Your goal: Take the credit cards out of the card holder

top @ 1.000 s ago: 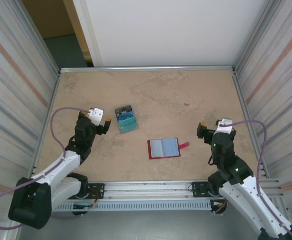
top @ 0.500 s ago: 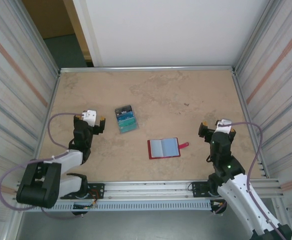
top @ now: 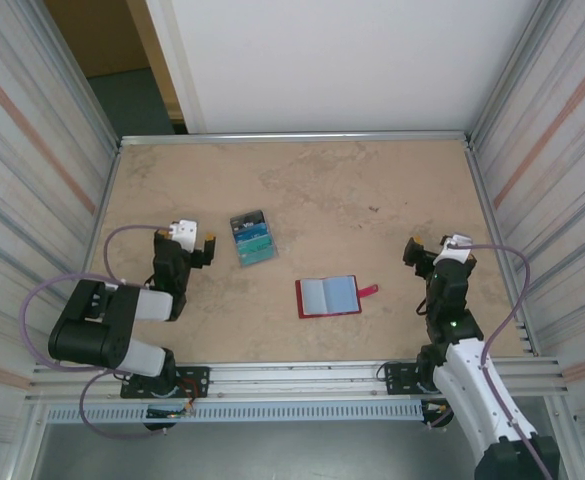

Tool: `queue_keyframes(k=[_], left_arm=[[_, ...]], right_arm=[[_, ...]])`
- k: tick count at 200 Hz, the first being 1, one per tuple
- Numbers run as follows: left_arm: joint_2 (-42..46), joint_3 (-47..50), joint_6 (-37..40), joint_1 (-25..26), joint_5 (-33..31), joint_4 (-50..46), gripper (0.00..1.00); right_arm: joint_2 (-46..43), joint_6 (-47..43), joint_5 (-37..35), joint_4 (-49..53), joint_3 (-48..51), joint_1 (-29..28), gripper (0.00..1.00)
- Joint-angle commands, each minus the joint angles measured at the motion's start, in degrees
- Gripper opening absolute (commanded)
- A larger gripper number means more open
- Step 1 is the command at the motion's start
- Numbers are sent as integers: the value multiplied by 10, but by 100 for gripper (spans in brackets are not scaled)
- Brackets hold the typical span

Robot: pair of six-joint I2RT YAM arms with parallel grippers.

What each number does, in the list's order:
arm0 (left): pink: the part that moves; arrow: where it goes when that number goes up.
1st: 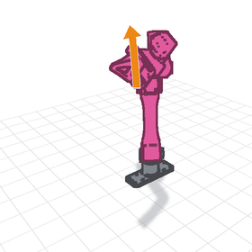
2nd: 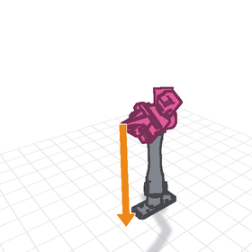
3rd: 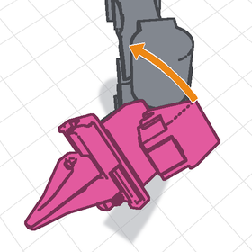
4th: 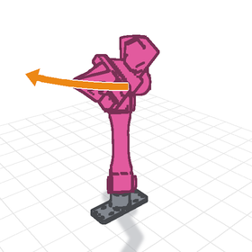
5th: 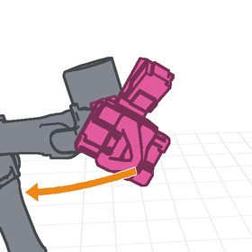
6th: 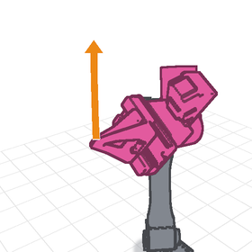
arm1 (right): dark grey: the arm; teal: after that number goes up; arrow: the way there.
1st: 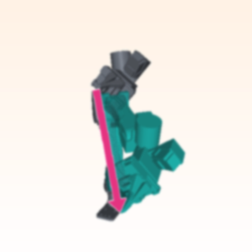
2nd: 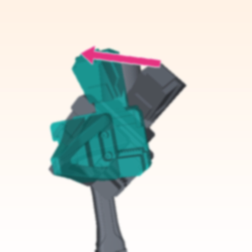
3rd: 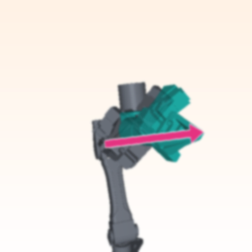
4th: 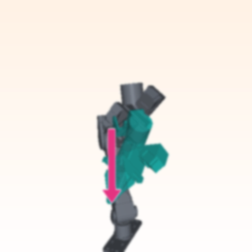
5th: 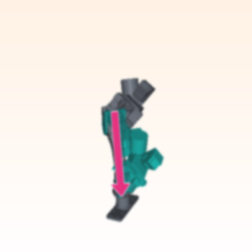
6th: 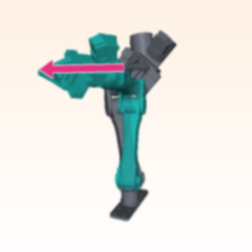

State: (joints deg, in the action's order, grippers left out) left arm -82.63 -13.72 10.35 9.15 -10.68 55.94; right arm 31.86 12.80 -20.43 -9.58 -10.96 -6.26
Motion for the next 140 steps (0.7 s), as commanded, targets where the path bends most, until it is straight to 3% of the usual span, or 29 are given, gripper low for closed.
queue_keyframes(k=[1, 25, 37, 51, 60, 88, 140], left_arm=[[3, -26, -15, -19, 45, -7, 99], [-52, -38, -8, -38, 98, 35, 99], [-26, -50, -17, -40, 104, -35, 99], [-43, -52, -16, -44, 106, -7, 99], [-37, -65, -20, -47, 112, -44, 99], [-40, -99, -56, -108, 225, -108, 99], [-40, -96, -53, -109, 229, -101, 99]], right_arm=[[25, -7, 39, -75, 13, 16, 99], [70, -19, 52, -128, 16, 30, 99], [95, -25, 60, -153, 16, 37, 99], [127, -31, 74, -183, 16, 47, 99], [150, -36, 85, -207, 15, 54, 99], [243, -41, 121, -287, 9, 84, 99], [426, -36, 193, -420, -24, 114, 99]])
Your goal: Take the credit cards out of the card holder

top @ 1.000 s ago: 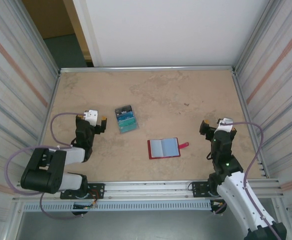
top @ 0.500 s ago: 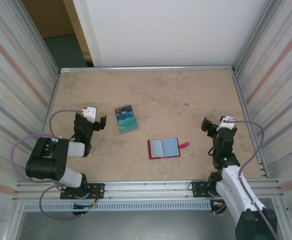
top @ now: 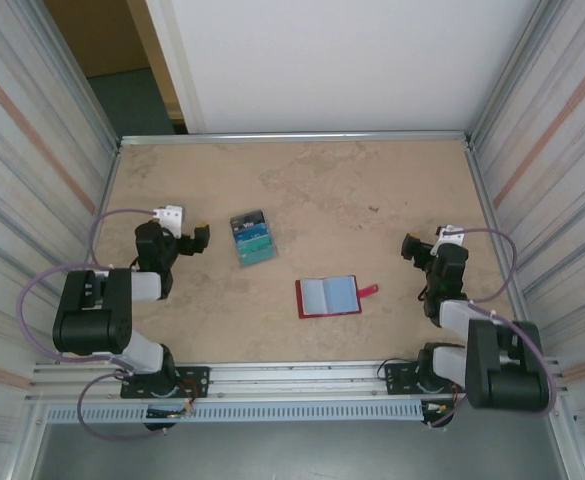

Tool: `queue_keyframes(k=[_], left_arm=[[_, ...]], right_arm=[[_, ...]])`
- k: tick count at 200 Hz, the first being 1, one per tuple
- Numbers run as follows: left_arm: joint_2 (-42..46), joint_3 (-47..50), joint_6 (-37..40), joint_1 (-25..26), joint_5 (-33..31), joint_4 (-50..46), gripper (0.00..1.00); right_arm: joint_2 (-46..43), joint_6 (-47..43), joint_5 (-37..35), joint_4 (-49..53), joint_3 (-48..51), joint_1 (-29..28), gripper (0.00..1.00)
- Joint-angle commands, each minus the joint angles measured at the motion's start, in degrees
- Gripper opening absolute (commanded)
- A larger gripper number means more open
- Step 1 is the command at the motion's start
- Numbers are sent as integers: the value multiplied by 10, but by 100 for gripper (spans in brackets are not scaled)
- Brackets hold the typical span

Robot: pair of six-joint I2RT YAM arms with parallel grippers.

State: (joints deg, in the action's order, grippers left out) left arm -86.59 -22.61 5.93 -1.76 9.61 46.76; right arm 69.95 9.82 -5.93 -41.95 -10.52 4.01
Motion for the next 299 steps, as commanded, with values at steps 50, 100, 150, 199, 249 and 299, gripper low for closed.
queue_keyframes(k=[50, 100, 150, 199, 249, 299], left_arm=[[0, -7, -9, 3, 21, -10, 99], [0, -7, -8, 4, 19, -10, 99], [0, -7, -9, 4, 19, -10, 99], [0, -8, -8, 4, 19, -11, 99], [0, -8, -8, 4, 19, -11, 99], [-2, -9, -8, 4, 18, -12, 99]], right_arm=[[193, -13, 134, -203, -52, 33, 99], [184, -54, 145, -47, -123, 7, 99], [185, -55, 136, -48, -125, 4, 99], [185, -51, 107, -43, -127, -3, 99], [185, -52, 104, -43, -127, -4, 99], [184, -52, 103, -43, -127, -4, 99]])
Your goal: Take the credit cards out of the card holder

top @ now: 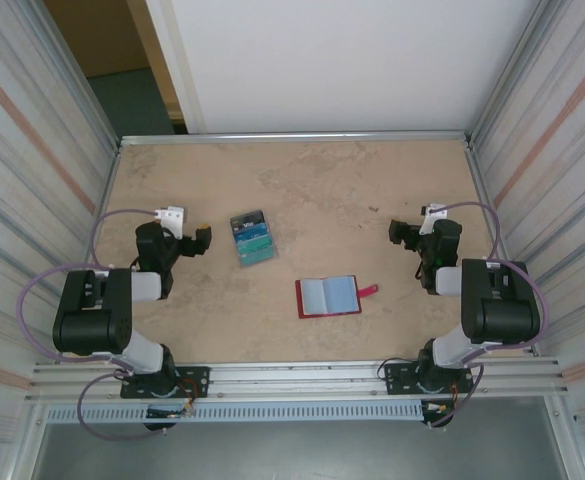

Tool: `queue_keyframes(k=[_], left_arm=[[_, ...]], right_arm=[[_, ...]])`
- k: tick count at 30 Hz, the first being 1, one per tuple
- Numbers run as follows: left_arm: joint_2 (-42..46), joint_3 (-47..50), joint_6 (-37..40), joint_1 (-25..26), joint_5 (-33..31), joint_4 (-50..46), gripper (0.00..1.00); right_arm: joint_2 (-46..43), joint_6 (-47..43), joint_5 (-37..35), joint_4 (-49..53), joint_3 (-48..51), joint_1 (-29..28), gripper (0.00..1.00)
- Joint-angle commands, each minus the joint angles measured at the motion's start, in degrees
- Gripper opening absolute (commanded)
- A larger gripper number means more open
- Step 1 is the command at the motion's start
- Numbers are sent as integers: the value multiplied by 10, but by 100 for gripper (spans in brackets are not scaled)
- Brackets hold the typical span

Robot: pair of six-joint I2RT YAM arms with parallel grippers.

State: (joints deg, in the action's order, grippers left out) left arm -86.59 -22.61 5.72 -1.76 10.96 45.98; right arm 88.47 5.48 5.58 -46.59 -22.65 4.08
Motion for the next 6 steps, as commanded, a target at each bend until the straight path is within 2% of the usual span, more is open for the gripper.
queue_keyframes(k=[1, 6], left_arm=[[-2, -9, -6, 4, 5, -4, 99], [0, -8, -6, 4, 4, -3, 99]], right_arm=[[-1, -8, -12, 3, -5, -5, 99], [-1, -9, -11, 4, -6, -5, 99]])
